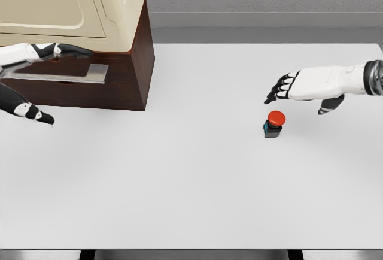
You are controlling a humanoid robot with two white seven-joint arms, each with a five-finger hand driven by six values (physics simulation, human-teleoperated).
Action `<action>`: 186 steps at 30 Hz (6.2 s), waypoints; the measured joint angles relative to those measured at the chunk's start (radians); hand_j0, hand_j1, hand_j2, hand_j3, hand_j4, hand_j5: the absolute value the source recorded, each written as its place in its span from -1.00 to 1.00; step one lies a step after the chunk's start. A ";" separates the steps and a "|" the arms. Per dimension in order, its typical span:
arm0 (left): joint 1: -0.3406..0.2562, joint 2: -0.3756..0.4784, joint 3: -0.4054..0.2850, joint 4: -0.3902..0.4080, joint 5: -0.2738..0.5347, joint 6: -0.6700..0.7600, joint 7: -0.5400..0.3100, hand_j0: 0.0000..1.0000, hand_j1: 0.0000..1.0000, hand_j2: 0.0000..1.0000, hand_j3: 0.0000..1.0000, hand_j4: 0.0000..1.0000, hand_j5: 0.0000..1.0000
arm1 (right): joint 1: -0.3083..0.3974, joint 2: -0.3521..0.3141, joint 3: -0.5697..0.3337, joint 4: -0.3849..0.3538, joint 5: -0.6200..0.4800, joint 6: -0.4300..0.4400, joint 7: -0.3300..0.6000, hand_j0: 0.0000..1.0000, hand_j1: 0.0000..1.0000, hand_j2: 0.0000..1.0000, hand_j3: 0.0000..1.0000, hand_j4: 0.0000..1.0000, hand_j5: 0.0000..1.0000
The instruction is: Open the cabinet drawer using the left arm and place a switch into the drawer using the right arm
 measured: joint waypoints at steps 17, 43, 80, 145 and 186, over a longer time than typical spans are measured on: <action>-0.080 0.010 -0.003 0.000 -0.250 0.208 -0.005 1.00 1.00 1.00 1.00 1.00 1.00 | 0.012 0.047 0.044 -0.019 0.041 0.000 0.000 1.00 1.00 1.00 1.00 1.00 1.00; -0.065 -0.046 -0.043 0.048 -0.470 0.351 -0.005 1.00 1.00 1.00 1.00 1.00 1.00 | 0.020 0.084 0.062 0.019 0.097 0.000 0.000 1.00 1.00 1.00 1.00 1.00 1.00; -0.035 0.077 -0.107 0.011 -0.443 0.213 -0.003 1.00 1.00 1.00 1.00 1.00 1.00 | 0.021 0.102 0.062 0.017 0.101 0.000 0.000 1.00 1.00 1.00 1.00 1.00 1.00; -0.039 0.345 -0.199 0.004 -0.211 -0.139 -0.005 1.00 1.00 1.00 1.00 1.00 1.00 | 0.021 0.103 0.062 0.017 0.118 0.000 0.000 0.21 0.21 0.21 0.21 0.21 0.21; -0.062 0.348 -0.108 0.723 -0.213 -0.204 -0.005 1.00 1.00 1.00 1.00 1.00 1.00 | -0.064 0.353 -0.091 0.055 0.104 0.000 0.000 0.04 0.04 0.04 0.04 0.04 0.04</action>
